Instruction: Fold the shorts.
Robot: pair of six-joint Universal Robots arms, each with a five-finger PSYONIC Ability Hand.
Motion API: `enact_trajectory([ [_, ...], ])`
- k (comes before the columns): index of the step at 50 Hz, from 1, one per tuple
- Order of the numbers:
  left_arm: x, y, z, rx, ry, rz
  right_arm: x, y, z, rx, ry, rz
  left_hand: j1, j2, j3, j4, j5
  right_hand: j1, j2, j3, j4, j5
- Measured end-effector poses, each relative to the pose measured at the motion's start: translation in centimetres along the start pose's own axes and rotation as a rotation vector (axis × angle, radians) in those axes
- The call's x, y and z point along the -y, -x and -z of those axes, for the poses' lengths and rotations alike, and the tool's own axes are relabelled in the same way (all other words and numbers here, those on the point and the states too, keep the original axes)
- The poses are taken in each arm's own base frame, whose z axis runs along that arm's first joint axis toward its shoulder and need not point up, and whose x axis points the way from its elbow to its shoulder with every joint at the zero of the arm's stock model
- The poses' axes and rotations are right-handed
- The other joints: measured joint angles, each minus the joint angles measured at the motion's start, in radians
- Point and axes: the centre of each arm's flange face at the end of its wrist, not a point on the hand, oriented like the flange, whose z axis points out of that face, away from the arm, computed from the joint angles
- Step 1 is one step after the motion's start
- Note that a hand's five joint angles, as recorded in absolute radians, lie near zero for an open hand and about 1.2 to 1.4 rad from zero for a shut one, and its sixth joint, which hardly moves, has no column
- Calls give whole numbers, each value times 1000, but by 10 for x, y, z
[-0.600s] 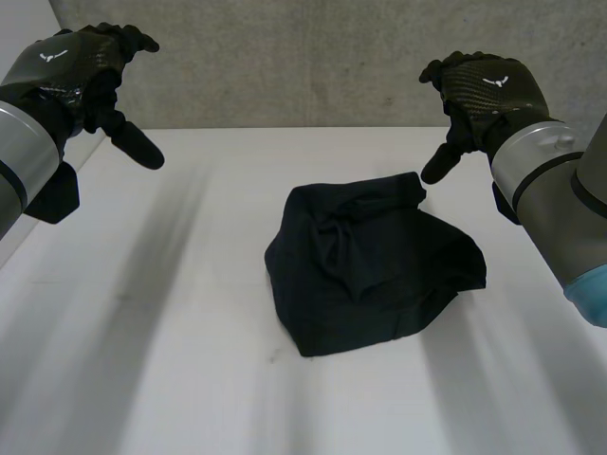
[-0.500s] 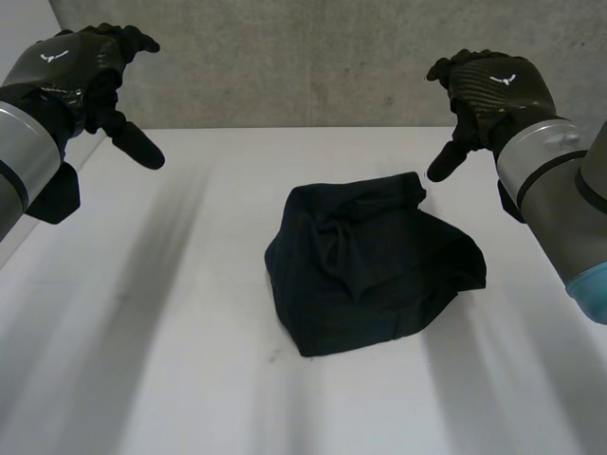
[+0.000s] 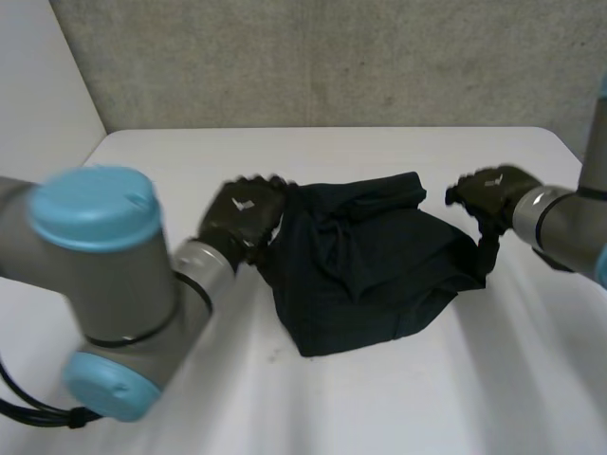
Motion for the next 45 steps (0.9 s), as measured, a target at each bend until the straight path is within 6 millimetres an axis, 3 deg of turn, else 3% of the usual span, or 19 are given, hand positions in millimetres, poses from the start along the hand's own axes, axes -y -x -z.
enact_trajectory([
  [5,-34,-16,-18,-25,54,-55,-25,9,-24,35,70,-26,47,45,27,51,35,0,0,0,0,0],
  [8,-47,-23,-26,-15,75,-80,-33,15,-34,46,77,-54,165,149,122,159,158,156,181,192,174,164],
  [10,-54,-26,-32,8,87,-98,-36,19,-40,54,64,-93,344,325,287,321,320,360,432,421,398,376],
  [11,-56,-27,-33,20,91,-104,-36,20,-42,58,56,-111,403,378,344,378,375,659,774,775,739,707],
  [14,-57,-26,-36,60,94,-112,-31,23,-43,75,23,-153,678,646,616,637,614,771,932,940,918,884],
  [15,-57,-25,-37,80,93,-114,-26,25,-41,87,-2,-174,910,881,845,892,861,777,942,964,946,908],
  [17,-54,-22,-36,106,92,-115,-16,26,-37,99,-44,-197,922,936,913,962,915,777,942,971,954,912],
  [20,-46,-17,-31,136,83,-111,11,23,-26,94,-152,-234,922,946,930,980,916,777,942,972,954,913],
  [23,-37,-12,-20,149,79,-104,24,20,-21,88,-207,-251,922,946,936,981,916,777,942,972,954,913],
  [24,-35,-12,-17,151,78,-102,51,19,-8,87,-317,-289,922,946,936,981,916,777,942,972,954,913],
  [27,-27,-8,-3,156,73,-95,74,25,5,113,-410,-318,922,948,940,981,916,778,942,972,954,913],
  [28,-25,-7,1,159,72,-93,83,31,10,130,-439,-326,918,942,939,980,915,778,942,972,954,913],
  [31,-16,-3,19,170,56,-80,103,52,26,193,-507,-336,606,637,621,674,660,778,942,972,954,913],
  [32,-10,1,29,180,43,-70,111,68,34,234,-532,-336,245,310,299,346,337,778,942,972,954,913],
  [33,-5,6,38,192,30,-59,116,79,39,264,-545,-335,71,134,133,154,149,778,942,972,954,916],
  [36,6,17,52,223,-1,-37,121,104,47,322,-557,-329,2,29,9,33,28,778,942,972,954,917],
  [41,34,54,77,351,-100,8,118,156,54,438,-532,-328,1,16,-2,23,17,778,942,972,954,917],
  [44,44,67,84,399,-137,18,115,166,54,464,-519,-332,1,16,-2,23,17,778,942,972,954,917],
  [45,56,85,94,469,-189,28,106,192,54,538,-479,-339,1,2,-14,10,12,778,942,972,954,917],
])
